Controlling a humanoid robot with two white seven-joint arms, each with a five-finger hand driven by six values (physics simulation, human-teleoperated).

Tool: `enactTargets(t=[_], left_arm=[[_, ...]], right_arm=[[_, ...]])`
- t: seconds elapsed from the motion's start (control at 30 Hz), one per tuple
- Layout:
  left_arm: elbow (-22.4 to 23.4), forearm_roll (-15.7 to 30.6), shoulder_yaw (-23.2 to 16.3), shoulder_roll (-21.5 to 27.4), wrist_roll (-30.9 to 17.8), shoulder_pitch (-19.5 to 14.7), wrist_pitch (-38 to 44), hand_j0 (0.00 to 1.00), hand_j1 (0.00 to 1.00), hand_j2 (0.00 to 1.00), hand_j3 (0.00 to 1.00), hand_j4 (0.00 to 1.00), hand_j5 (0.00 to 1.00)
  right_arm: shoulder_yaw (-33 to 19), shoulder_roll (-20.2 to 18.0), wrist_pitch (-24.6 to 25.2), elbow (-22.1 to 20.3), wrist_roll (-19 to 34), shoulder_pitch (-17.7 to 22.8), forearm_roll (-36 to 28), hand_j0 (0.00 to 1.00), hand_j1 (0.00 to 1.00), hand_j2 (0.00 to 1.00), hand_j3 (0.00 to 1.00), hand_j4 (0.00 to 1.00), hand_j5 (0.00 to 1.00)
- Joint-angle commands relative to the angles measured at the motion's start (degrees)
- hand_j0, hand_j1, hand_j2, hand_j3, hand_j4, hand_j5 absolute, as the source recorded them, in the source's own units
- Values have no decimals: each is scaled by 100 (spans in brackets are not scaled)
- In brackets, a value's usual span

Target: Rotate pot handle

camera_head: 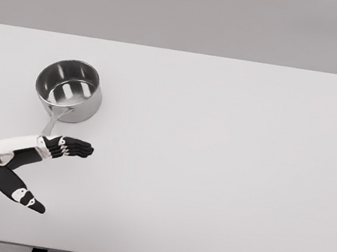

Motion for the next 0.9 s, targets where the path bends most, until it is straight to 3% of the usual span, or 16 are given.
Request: enactTargets(t=[0.0,0.4,0.87], left_arm=[[-1,-14,4,2,0,0,337,100,100,100,100,100,100],[8,-49,48,54,0,-88,1374,100,100,100,100,100,100],[17,-40,74,54,0,-150,1963,100,100,100,100,100,100]], right_arm=[[-6,0,7,-1,1,0,0,100,100,100,100,100,100],[2,0,-2,-1,1,0,0,100,100,100,100,100,100],[2,0,-2,-1,1,0,0,100,100,100,100,100,100]])
